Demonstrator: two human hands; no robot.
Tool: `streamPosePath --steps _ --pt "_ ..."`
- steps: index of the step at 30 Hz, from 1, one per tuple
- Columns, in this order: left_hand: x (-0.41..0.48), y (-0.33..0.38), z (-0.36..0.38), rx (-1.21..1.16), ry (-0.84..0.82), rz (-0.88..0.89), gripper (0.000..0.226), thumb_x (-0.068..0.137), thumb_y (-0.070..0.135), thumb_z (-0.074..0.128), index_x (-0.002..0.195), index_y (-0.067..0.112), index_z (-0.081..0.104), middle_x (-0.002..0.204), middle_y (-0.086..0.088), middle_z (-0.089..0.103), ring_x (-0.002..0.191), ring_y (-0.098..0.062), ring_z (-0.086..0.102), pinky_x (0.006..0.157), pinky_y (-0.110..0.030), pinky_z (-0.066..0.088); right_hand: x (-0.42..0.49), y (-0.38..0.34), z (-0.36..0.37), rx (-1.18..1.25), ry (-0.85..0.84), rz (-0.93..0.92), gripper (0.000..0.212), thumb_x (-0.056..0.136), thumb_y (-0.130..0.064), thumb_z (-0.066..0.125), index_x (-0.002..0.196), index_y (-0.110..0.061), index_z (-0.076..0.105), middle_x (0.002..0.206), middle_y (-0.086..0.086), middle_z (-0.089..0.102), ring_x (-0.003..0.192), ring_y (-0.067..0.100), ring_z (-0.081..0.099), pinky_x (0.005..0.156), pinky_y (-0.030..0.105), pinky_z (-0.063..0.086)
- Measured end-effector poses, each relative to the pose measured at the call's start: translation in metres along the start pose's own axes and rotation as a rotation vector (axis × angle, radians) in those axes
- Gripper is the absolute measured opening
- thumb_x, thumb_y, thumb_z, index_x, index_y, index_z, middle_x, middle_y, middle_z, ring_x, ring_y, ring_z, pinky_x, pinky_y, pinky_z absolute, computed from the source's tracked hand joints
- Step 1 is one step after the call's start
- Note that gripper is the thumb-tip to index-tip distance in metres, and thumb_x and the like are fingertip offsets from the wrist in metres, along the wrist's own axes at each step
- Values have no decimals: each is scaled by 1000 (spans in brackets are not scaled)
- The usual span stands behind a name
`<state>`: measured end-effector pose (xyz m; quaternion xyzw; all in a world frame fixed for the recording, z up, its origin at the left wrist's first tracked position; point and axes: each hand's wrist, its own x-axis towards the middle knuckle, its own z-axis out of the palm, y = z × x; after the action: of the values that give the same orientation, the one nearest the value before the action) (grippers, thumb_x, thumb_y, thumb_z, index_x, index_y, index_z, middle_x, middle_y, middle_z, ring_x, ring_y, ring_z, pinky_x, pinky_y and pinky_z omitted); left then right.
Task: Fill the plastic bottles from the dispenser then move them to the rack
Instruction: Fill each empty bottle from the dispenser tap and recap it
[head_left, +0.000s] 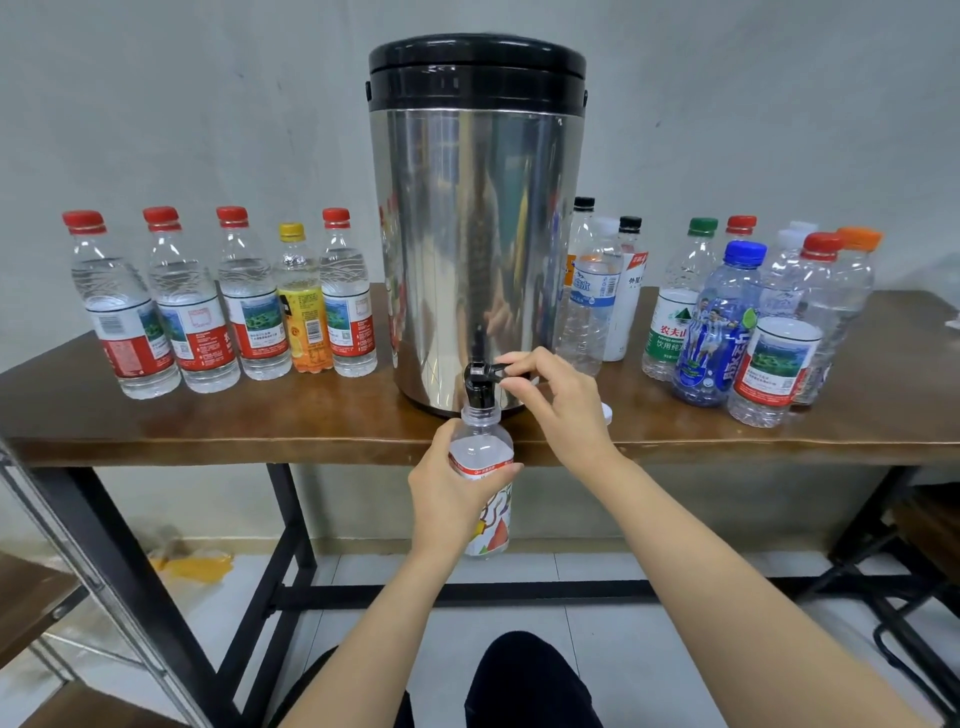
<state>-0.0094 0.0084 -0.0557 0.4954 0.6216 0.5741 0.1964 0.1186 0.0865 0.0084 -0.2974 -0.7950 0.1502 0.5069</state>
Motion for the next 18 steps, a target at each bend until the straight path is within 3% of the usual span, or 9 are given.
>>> streamPosePath --steps 8,18 --pt "3 -3 1 -12 -11 5 64 70 42 86 122 36 49 108 16 61 91 -6 62 68 -3 44 0 -2 1 46 4 18 24 92 -43 55 96 -21 64 109 -28 63 89 12 65 77 42 56" --pt "5 0 -6 -33 -76 2 62 69 39 86 116 40 46 101 23 57 87 4 58 64 3 41 -2 -13 -1 43 -5 83 6 92 -35 60 91 -29 58 108 -23 65 92 18 66 78 44 55"
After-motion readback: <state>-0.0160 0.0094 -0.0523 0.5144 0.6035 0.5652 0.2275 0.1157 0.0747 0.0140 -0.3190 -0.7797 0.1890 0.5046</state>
